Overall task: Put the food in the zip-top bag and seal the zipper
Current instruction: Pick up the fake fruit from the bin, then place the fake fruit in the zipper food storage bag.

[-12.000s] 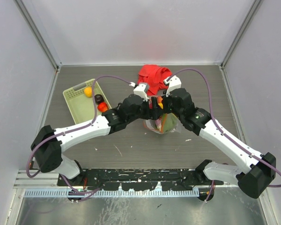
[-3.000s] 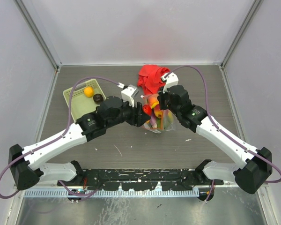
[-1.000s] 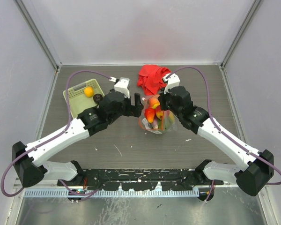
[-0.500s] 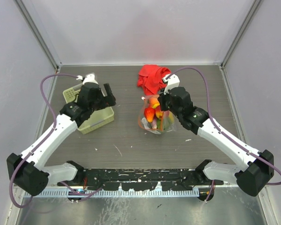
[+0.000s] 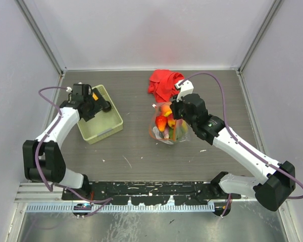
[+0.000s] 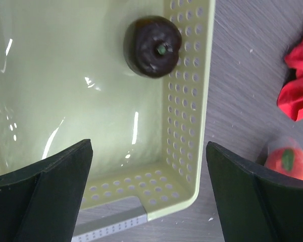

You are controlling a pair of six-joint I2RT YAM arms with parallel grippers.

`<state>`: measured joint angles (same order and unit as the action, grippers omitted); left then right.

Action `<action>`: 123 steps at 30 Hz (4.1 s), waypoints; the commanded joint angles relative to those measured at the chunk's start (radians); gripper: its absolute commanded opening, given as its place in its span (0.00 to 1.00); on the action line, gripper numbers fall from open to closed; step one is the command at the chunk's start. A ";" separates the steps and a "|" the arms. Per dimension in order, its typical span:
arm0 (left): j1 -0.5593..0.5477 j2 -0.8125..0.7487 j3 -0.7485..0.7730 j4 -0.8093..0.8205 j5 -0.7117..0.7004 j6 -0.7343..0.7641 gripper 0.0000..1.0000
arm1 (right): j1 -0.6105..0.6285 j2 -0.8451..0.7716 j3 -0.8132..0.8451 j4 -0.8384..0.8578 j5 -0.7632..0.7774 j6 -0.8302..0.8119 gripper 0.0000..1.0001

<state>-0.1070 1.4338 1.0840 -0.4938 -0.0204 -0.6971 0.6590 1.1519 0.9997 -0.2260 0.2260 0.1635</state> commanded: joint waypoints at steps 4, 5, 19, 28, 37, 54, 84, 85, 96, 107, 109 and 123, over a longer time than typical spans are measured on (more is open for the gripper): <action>0.073 0.113 0.059 0.116 0.086 -0.088 0.90 | -0.001 -0.019 0.019 0.077 0.007 -0.009 0.00; 0.077 0.136 0.070 0.123 0.085 -0.094 0.89 | -0.002 -0.018 0.021 0.076 0.007 -0.011 0.00; 0.105 0.449 0.259 0.169 0.096 -0.098 0.79 | -0.001 0.010 0.024 0.077 0.001 -0.018 0.00; 0.105 0.504 0.259 0.160 0.124 -0.087 0.72 | -0.001 0.021 0.025 0.080 0.001 -0.018 0.00; 0.105 0.442 0.205 0.151 0.122 -0.076 0.57 | -0.001 0.017 0.024 0.083 0.001 -0.011 0.00; 0.084 0.067 -0.024 0.163 0.180 -0.085 0.46 | -0.002 0.015 0.011 0.093 -0.040 0.009 0.00; -0.608 -0.369 -0.158 0.335 -0.023 0.036 0.40 | -0.001 -0.009 0.008 0.095 -0.059 0.022 0.00; -0.639 -0.365 -0.155 0.341 -0.044 0.049 0.39 | -0.001 -0.009 0.007 0.094 -0.060 0.023 0.00; -0.834 -0.262 -0.144 0.582 -0.174 0.197 0.39 | -0.002 -0.012 0.011 0.094 -0.088 0.033 0.01; -0.880 -0.050 -0.107 0.836 -0.266 0.405 0.38 | -0.001 -0.028 0.015 0.086 -0.105 0.035 0.01; -0.885 -0.017 -0.105 0.879 -0.298 0.449 0.38 | -0.002 -0.029 0.016 0.085 -0.109 0.036 0.00; -0.888 0.145 -0.113 1.193 -0.519 0.643 0.42 | -0.002 -0.022 0.022 0.082 -0.125 0.035 0.01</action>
<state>-0.9920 1.5444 0.9318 0.5102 -0.4397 -0.1310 0.6590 1.1625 0.9928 -0.2043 0.1169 0.1902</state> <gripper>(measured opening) 0.601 0.035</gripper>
